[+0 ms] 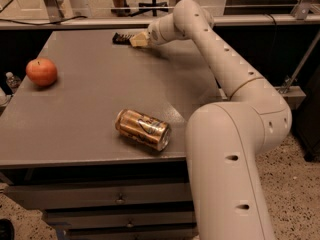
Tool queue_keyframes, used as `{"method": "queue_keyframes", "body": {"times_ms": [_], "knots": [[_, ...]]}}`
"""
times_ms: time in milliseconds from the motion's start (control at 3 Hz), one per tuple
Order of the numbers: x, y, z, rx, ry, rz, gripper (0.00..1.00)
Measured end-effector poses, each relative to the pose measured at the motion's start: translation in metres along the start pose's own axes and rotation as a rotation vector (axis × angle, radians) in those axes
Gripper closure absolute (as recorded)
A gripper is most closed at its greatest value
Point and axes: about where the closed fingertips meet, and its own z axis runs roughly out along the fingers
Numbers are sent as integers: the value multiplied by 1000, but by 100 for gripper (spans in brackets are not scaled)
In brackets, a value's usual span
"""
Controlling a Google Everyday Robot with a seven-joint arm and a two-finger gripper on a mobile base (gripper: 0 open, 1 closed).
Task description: Move rxbar chocolate near orange can
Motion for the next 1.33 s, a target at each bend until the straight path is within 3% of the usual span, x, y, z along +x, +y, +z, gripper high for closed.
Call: {"method": "queue_keyframes", "body": {"times_ms": [1333], "knots": [[-1, 0, -1, 0, 0, 0, 100]]}}
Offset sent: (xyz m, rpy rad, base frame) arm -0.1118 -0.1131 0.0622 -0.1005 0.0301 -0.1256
